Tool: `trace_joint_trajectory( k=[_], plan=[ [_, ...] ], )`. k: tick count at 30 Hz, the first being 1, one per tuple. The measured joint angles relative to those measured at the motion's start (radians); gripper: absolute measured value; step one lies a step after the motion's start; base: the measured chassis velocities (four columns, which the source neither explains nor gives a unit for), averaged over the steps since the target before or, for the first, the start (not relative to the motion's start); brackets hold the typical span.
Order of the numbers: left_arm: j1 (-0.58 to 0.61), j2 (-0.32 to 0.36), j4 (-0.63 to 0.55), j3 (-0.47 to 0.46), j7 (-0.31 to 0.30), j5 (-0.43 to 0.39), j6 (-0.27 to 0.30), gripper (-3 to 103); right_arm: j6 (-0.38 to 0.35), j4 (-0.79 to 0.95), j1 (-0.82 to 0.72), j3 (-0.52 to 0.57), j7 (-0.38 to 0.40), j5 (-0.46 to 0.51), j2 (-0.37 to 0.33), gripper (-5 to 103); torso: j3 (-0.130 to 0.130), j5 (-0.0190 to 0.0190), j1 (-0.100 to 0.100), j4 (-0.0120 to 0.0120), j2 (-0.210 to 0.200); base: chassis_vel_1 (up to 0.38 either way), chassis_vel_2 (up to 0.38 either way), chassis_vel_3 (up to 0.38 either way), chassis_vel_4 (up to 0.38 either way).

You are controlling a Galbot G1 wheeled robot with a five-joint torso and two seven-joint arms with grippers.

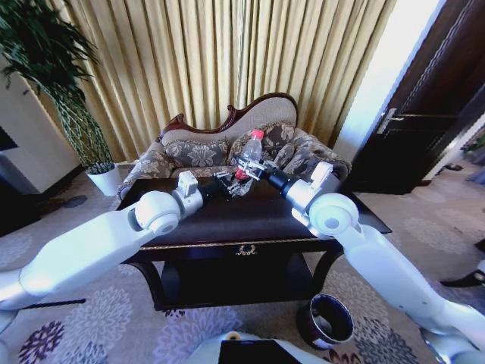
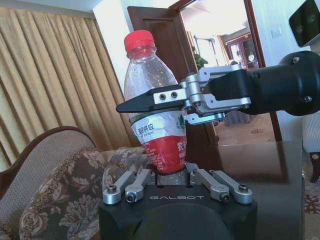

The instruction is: Move to the front of the table and place the trash on the table into the trash bin.

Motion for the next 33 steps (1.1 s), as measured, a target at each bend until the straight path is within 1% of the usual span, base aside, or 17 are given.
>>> trace_joint_trajectory(
  k=[2, 4, 5, 7, 10, 13, 15, 16, 19, 20, 24, 25, 27, 28, 30, 31, 33],
  plan=[
    [0.019, -0.006, 0.001, -0.005, -0.013, 0.001, -0.005, 25, 0.000, 0.001, -0.007, 0.001, 0.000, -0.002, -0.002, 51, 0.000, -0.0001, 0.000, -0.0001, 0.000, 0.000, 0.000, 0.000, 0.000],
    [0.022, -0.007, 0.000, -0.005, -0.016, 0.001, -0.005, 25, 0.000, 0.002, -0.008, 0.001, 0.000, -0.002, -0.003, 51, 0.000, -0.0001, 0.000, -0.0001, 0.000, 0.000, 0.000, 0.000, 0.000],
    [0.024, -0.007, -0.001, -0.006, -0.021, 0.001, -0.005, 25, 0.000, 0.004, -0.010, 0.002, 0.000, -0.002, -0.004, 44, 0.000, -0.0001, 0.000, -0.0001, 0.000, 0.000, 0.000, 0.000, 0.000],
    [0.024, -0.007, -0.002, -0.007, -0.021, 0.001, -0.005, 23, 0.000, 0.005, -0.010, 0.003, 0.000, -0.002, -0.005, 41, 0.000, -0.0001, 0.000, -0.0001, 0.000, 0.000, 0.000, 0.000, 0.000],
    [0.023, -0.011, 0.004, -0.010, -0.024, 0.002, -0.006, 39, 0.000, 0.009, -0.011, 0.005, -0.002, -0.002, -0.009, 35, 0.000, -0.0001, 0.000, 0.0000, 0.000, 0.000, 0.000, 0.000, 0.000],
    [0.024, -0.012, 0.006, -0.012, -0.026, 0.004, -0.007, 44, 0.000, 0.009, -0.011, 0.009, -0.002, -0.002, -0.011, 29, 0.000, -0.0001, 0.000, -0.0001, 0.000, 0.000, 0.000, 0.000, 0.000],
    [0.030, -0.010, 0.004, -0.022, -0.029, 0.004, -0.005, 55, 0.000, 0.006, -0.012, 0.021, -0.003, -0.002, -0.014, 28, 0.000, 0.0000, 0.000, -0.0001, 0.000, 0.000, 0.000, 0.000, 0.000],
    [0.030, -0.010, 0.004, -0.022, -0.029, 0.004, -0.005, 55, 0.000, 0.006, -0.012, 0.021, -0.003, -0.002, -0.014, 28, 0.000, 0.0000, 0.000, -0.0001, 0.000, 0.000, 0.000, 0.000, 0.000],
    [0.059, 0.001, -0.015, -0.062, -0.008, -0.026, -0.011, 71, 0.001, 0.000, -0.020, 0.054, -0.003, -0.001, -0.021, 27, 0.000, -0.0001, 0.000, 0.0000, 0.000, 0.000, 0.000, 0.000, 0.000],
    [0.059, 0.001, -0.015, -0.062, -0.008, -0.026, -0.011, 71, 0.001, 0.000, -0.020, 0.054, -0.003, -0.001, -0.021, 27, 0.000, -0.0001, 0.000, 0.0000, 0.000, 0.000, 0.000, 0.000, 0.000],
    [0.129, 0.028, -0.059, -0.142, 0.012, -0.069, -0.021, 88, 0.003, -0.025, -0.054, 0.127, -0.002, -0.006, -0.040, 27, 0.000, -0.0001, 0.000, -0.0002, 0.000, 0.000, 0.000, 0.000, 0.000],
    [0.129, 0.028, -0.059, -0.142, 0.012, -0.069, -0.021, 88, 0.003, -0.025, -0.054, 0.127, -0.002, -0.006, -0.040, 27, 0.000, -0.0001, 0.000, -0.0002, 0.000, 0.000, 0.000, 0.000, 0.000],
    [0.188, 0.057, -0.070, -0.206, 0.013, -0.072, -0.034, 97, 0.006, -0.041, -0.094, 0.182, -0.002, -0.028, -0.061, 27, 0.000, 0.0002, 0.000, 0.0001, 0.000, 0.000, 0.000, 0.000, 0.000],
    [0.188, 0.057, -0.070, -0.206, 0.013, -0.072, -0.034, 97, 0.006, -0.041, -0.094, 0.182, -0.002, -0.028, -0.061, 27, 0.000, 0.0002, 0.000, 0.0001, 0.000, 0.000, 0.000, 0.000, 0.000],
    [0.275, 0.082, -0.082, -0.319, 0.003, -0.079, -0.046, 100, 0.016, -0.045, -0.153, 0.240, -0.002, -0.071, -0.089, 27, 0.000, -0.0002, 0.000, -0.0002, 0.000, 0.000, 0.000, 0.000, 0.000],
    [0.275, 0.082, -0.082, -0.319, 0.003, -0.079, -0.046, 100, 0.016, -0.045, -0.153, 0.240, -0.002, -0.071, -0.089, 27, 0.000, -0.0002, 0.000, -0.0002, 0.000, 0.000, 0.000, 0.000, 0.000],
    [0.409, 0.102, -0.095, -0.479, -0.031, -0.101, -0.048, 100, 0.018, -0.039, -0.230, 0.295, 0.017, -0.172, -0.118, 27, 0.000, -0.0001, 0.000, 0.0000, 0.000, 0.000, 0.000, 0.000, 0.000]
  ],
)
